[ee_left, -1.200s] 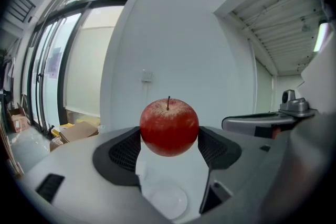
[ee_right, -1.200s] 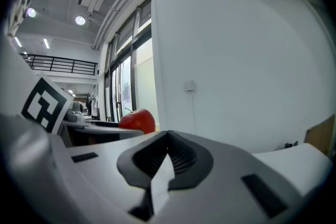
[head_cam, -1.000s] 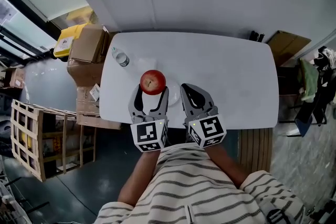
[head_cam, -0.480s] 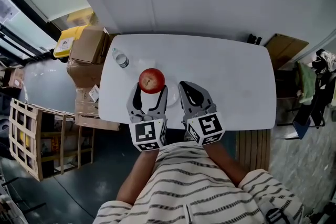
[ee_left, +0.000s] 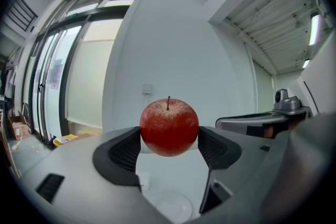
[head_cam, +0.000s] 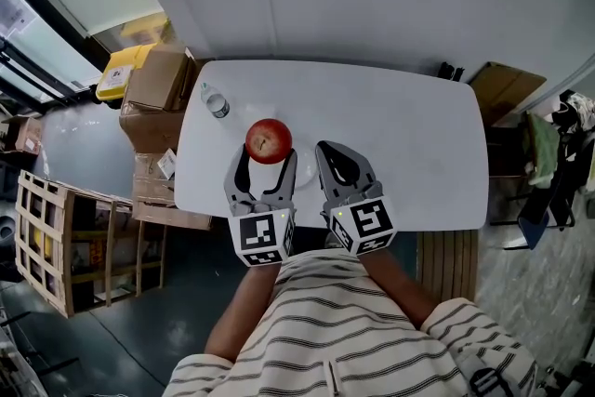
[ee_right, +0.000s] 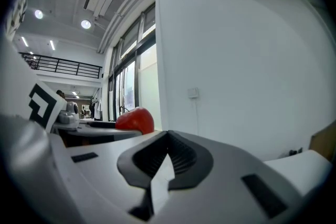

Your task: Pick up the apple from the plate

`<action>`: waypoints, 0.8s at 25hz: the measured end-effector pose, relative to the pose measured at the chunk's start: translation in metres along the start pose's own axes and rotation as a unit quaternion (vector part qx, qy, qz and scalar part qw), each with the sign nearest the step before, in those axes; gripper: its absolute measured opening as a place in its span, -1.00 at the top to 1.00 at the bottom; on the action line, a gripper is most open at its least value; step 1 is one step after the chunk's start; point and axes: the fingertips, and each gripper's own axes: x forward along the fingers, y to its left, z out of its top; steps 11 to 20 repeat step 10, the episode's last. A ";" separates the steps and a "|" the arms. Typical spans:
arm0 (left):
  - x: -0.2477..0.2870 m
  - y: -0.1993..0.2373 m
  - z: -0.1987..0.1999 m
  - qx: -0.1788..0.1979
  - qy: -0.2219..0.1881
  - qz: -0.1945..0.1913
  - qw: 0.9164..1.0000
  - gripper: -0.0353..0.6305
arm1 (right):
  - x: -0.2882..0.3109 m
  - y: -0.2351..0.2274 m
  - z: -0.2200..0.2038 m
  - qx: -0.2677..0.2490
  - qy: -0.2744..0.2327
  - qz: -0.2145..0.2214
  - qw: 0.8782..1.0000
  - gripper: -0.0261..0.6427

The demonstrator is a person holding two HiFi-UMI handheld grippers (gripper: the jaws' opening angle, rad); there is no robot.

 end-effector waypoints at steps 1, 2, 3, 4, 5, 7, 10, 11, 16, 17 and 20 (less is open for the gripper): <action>-0.001 0.000 0.001 0.000 -0.001 0.000 1.000 -0.15 | 0.000 0.001 0.000 0.000 -0.001 0.000 1.000 0.89; -0.001 0.001 0.001 0.000 -0.001 0.000 1.000 -0.15 | 0.000 0.001 0.000 0.000 -0.001 0.001 1.000 0.89; -0.002 0.002 0.001 0.000 -0.002 0.001 1.000 -0.15 | 0.000 0.002 0.000 0.000 -0.001 0.001 1.000 0.89; -0.002 0.002 0.001 0.000 -0.002 0.001 1.000 -0.15 | 0.000 0.002 0.000 0.000 -0.002 0.001 1.000 0.89; -0.002 0.001 0.001 0.000 -0.002 0.000 1.000 -0.15 | -0.001 0.002 0.000 0.000 -0.002 0.001 1.000 0.89; -0.002 0.001 0.000 -0.001 -0.002 -0.001 1.000 -0.15 | 0.000 0.002 0.000 -0.001 -0.003 0.002 1.000 0.88; 0.000 0.000 0.000 -0.002 -0.002 -0.001 1.000 -0.15 | 0.000 0.000 0.000 -0.003 -0.004 0.003 1.000 0.88; 0.000 0.000 0.000 -0.002 -0.002 -0.001 1.000 -0.15 | 0.000 0.000 0.000 -0.003 -0.004 0.003 1.000 0.88; 0.000 0.000 0.000 -0.002 -0.002 -0.001 1.000 -0.15 | 0.000 0.000 0.000 -0.003 -0.004 0.003 1.000 0.88; 0.000 0.000 0.000 -0.002 -0.002 -0.001 1.000 -0.15 | 0.000 0.000 0.000 -0.003 -0.004 0.003 1.000 0.88; 0.000 0.000 0.000 -0.002 -0.002 -0.001 1.000 -0.15 | 0.000 0.000 0.000 -0.003 -0.004 0.003 1.000 0.88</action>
